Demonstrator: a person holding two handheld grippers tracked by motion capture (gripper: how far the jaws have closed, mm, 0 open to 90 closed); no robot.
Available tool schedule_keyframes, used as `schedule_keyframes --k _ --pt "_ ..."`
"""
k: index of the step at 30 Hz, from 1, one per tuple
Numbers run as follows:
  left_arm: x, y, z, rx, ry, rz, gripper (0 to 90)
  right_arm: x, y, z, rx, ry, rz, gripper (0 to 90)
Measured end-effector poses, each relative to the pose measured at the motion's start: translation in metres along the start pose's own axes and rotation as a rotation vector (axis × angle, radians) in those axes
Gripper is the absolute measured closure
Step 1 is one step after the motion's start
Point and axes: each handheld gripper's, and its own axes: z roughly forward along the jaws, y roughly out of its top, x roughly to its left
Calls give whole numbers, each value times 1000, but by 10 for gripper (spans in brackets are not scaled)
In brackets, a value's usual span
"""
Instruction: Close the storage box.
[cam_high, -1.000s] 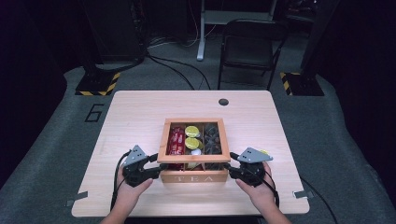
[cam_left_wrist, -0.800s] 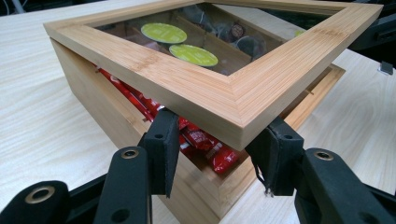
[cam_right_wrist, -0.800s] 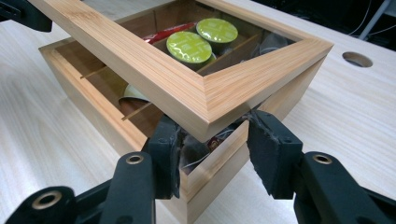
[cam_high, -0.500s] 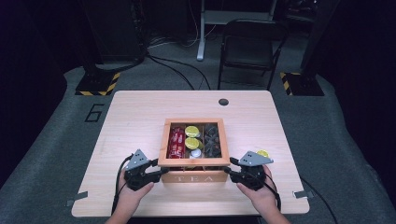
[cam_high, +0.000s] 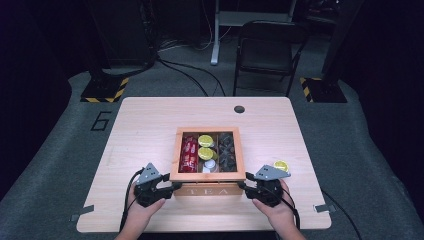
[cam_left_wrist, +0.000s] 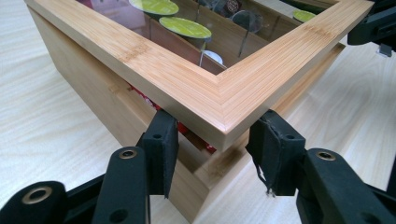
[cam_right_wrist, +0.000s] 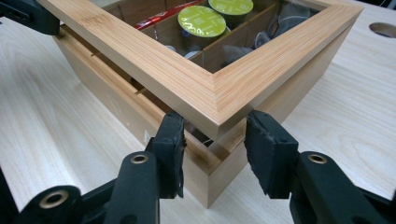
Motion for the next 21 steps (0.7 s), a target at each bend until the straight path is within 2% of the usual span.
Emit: schedule_keyframes --k 3,5,6,9,11,12,13,15,18,21 --pt "-1 0 -3 17 -2 -12 477 0 -1 -1 13 4 2 571" --pt "-2 0 -4 48 4 6 466 0 -1 -1 19 4 7 562" --pt "-2 -1 -4 61 10 18 465 1 -2 -1 32 6 11 555" --pt "-2 -4 -3 93 22 2 432 3 -4 1 76 1 -12 528" --pt "0 -5 -3 88 23 4 412 4 -4 0 68 -2 -12 524" --pt "1 -6 -3 77 11 -14 412 3 -3 -1 62 1 -17 520" --pt "2 -5 -4 76 11 -15 397 1 -1 -1 50 13 -6 473" --pt "0 -5 -3 69 15 -21 376 0 -3 0 51 18 -1 468" --pt "-1 -5 -3 78 13 -7 370 0 -4 1 60 11 2 455" --pt "-1 -5 -2 64 19 -9 370 0 -4 1 52 9 2 441"
